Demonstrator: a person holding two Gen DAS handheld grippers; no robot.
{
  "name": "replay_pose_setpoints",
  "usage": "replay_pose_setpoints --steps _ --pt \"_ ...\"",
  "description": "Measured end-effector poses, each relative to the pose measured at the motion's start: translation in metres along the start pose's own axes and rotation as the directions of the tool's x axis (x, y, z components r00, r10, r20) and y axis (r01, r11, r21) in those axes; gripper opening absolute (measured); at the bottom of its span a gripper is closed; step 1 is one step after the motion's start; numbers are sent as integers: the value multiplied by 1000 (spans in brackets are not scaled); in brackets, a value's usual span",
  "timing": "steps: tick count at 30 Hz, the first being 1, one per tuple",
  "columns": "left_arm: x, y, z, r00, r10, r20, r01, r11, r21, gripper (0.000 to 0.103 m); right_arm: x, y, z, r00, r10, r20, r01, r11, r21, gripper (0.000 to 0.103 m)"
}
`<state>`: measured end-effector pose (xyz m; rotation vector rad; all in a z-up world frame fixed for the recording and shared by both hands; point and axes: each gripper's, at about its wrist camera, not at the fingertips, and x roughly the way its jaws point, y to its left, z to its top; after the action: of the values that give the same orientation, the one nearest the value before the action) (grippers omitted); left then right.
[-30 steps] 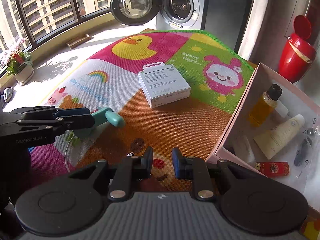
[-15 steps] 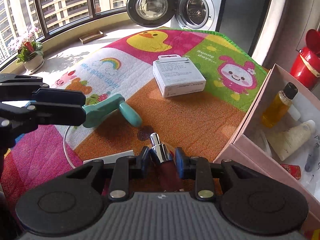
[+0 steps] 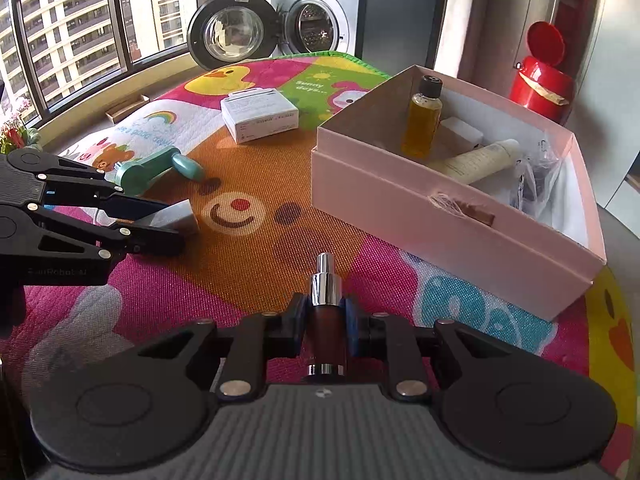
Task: Organize rigid objects
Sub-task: 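Carry the power bank into the pink box with the left tool while the right tool holds the red bottle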
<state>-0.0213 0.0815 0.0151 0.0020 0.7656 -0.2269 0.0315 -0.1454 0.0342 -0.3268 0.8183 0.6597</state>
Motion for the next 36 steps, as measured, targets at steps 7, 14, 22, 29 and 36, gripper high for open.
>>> replay_pose_setpoints --steps 7,14,22,29,36 --pt "-8 -1 -10 999 14 49 -14 1000 -9 25 -1 9 8 1000 -1 15 2 1000 -26 20" --pt "-44 -15 -29 994 -50 97 46 998 35 25 -56 8 -2 991 -44 123 44 999 3 20" --pt "-89 -37 -13 972 -138 190 123 988 89 25 -124 -3 -19 964 -115 242 99 992 78 20" --pt "-103 -54 82 906 -201 374 179 980 92 25 -148 -9 -31 945 -152 290 125 986 109 20" --pt "-46 -59 182 871 -279 405 314 949 -21 25 -142 -30 -37 943 -192 273 150 974 168 20"
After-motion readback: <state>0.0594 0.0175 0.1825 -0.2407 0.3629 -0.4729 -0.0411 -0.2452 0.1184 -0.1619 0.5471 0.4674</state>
